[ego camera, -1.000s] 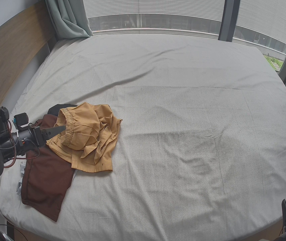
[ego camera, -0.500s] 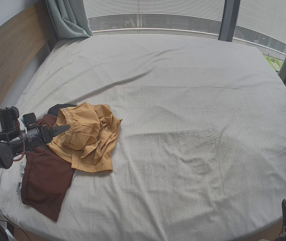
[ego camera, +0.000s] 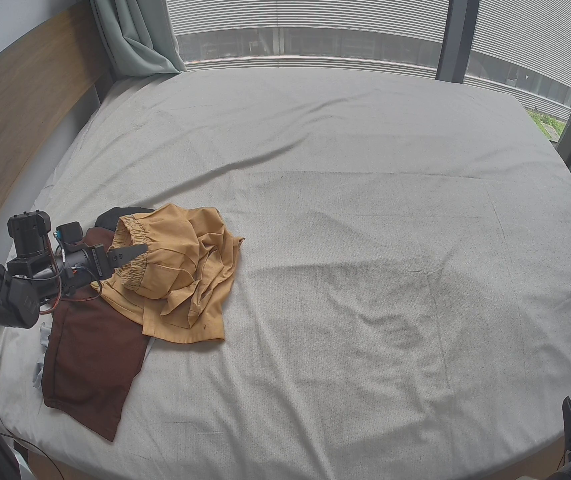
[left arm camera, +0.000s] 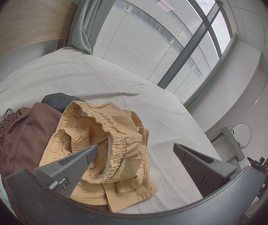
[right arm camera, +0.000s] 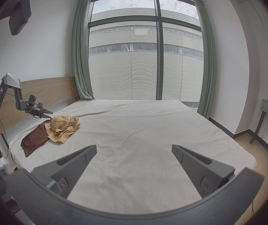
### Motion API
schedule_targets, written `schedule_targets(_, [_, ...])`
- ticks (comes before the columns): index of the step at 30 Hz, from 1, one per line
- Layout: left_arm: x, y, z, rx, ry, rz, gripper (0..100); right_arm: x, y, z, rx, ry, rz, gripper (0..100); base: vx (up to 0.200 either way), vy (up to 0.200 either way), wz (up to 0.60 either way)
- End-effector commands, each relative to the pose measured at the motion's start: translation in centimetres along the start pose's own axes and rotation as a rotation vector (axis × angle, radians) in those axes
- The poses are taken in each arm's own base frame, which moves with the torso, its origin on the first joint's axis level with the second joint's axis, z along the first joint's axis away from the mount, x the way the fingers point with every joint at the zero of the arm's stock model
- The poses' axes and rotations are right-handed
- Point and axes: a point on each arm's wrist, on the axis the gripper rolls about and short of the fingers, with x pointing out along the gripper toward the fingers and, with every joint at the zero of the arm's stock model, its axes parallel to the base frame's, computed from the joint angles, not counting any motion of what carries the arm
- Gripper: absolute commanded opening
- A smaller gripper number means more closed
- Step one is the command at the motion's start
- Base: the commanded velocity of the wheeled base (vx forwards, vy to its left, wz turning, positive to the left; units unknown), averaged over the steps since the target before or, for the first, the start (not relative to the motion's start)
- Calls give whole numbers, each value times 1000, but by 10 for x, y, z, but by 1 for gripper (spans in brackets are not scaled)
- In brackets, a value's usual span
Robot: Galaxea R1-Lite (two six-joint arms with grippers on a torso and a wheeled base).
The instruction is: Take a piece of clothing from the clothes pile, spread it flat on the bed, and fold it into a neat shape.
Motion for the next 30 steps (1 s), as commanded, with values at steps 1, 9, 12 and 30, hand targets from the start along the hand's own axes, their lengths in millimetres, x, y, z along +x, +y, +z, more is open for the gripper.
schedule_targets(1, [10,6,-6,-3,8,-6,100,0,0,-5,-1,0,0,100,0,0,0])
schedule_targets(9, [26,2,-13,10,20,-39,100,0,0,-5,-1,0,0,100,0,0,0])
schedule_targets(12, [30,0,-14,17,18,-50,100,0,0,-5,-1,0,0,100,0,0,0])
schedule_targets(30, [55,0,-31,29,31,-82,100,0,0,-5,-1,0,2,100,0,0,0])
